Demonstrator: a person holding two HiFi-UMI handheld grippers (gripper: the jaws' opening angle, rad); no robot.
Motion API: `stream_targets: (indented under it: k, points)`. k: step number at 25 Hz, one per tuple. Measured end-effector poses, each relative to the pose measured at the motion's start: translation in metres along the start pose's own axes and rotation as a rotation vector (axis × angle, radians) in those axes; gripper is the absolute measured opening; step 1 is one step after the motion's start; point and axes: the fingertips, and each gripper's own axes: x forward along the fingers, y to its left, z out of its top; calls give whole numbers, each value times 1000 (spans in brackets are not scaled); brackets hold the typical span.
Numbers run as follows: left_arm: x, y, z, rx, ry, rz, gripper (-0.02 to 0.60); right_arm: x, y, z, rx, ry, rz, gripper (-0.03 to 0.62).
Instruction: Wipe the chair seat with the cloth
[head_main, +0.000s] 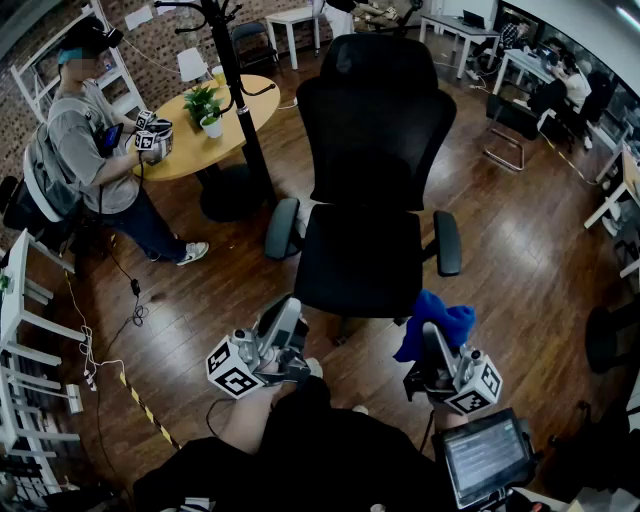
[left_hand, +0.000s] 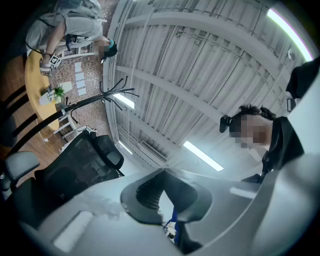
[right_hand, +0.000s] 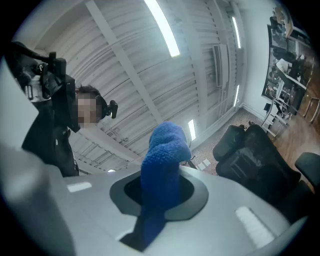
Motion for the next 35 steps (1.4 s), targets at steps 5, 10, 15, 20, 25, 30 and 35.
stream_targets:
  k: [5, 10, 15, 20, 25, 30, 35]
  points:
    - [22, 62, 1, -11, 9, -5, -8, 40, -52, -28, 7, 26, 0, 49]
    - [58, 140, 19, -49, 25, -31, -8, 101, -112, -52, -3, 64, -21, 48]
    - [96, 202, 40, -94, 55, -65, -8, 154, -162, -63, -22, 77, -53, 49]
    - [127, 246, 45, -132, 84, -60, -8, 177, -201, -71, -19, 109, -120, 49]
    - [149, 279, 48, -139, 78, -11, -8, 200, -250, -74, 21, 162, -142, 49]
    - [151, 332, 54, -139, 69, 98, -8, 237, -341, -133, 26, 321, -180, 49]
    - [133, 392, 31, -173, 33, 201, -8, 239, -493, -266, 72, 535, -355, 48]
